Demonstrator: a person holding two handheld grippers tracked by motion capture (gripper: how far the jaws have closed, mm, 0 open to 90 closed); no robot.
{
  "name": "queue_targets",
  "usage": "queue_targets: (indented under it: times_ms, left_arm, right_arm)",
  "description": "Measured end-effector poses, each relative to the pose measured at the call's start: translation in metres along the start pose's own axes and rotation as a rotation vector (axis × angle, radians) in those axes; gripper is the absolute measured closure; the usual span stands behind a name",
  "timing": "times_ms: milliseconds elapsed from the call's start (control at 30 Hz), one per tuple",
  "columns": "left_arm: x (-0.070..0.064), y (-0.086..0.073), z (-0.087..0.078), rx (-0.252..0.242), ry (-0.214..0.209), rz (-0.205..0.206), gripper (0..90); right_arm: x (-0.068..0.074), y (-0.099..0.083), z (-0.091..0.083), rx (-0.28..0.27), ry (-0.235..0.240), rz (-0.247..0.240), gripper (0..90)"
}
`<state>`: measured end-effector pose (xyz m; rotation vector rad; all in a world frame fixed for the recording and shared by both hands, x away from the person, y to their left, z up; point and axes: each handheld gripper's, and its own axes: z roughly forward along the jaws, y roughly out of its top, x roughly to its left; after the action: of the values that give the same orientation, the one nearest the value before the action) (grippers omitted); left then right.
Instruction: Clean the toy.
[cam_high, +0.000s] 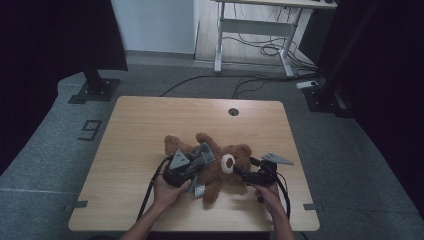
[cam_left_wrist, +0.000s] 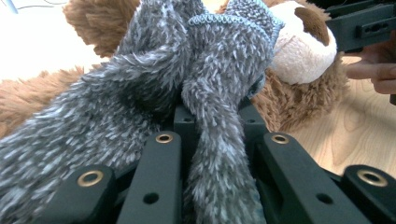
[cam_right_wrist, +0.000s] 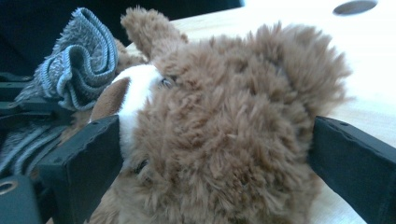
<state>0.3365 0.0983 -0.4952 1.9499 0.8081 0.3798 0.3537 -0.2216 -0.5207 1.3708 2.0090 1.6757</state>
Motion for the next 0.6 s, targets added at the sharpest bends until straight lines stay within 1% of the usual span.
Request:
queue_targets:
  times_ms: [100,133,167,233,333,500,567,600]
  left_arm:
    - [-0.002,-0.003,-0.002,-0.005,-0.002,0.001,75.4]
    - [-0.003,-0.004,-0.003,-0.008,-0.002,0.001,75.4]
    - [-0.003,-0.006,-0.003,-0.01,-0.004,0.001,75.4]
    - [-0.004,-0.008,-0.004,-0.015,-0.005,-0.003,75.4]
    - [-0.006,-0.009,-0.006,-0.013,-0.004,0.0,75.4]
    - [-0.007,-0.007,-0.007,-0.003,-0.002,-0.005,75.3]
    - [-0.007,-0.004,-0.008,0.006,-0.001,-0.007,75.1]
    - [-0.008,-0.001,-0.008,0.01,-0.001,-0.008,75.0]
  right_arm:
    - [0.0,-0.004,-0.002,0.007,0.018,0.006,4.3]
    - [0.001,-0.005,-0.003,0.009,0.019,0.002,4.8]
    - [0.004,-0.006,-0.006,0.009,0.017,-0.016,5.5]
    - [0.005,-0.006,-0.006,0.014,0.018,-0.019,5.9]
    - [0.007,-0.008,-0.006,0.031,0.035,-0.028,6.6]
    - [0.009,-0.009,-0.007,0.036,0.047,-0.067,9.7]
    - [0.011,-0.01,-0.007,0.043,0.042,-0.099,12.1]
    - [0.011,-0.01,-0.008,0.041,0.04,-0.106,13.3]
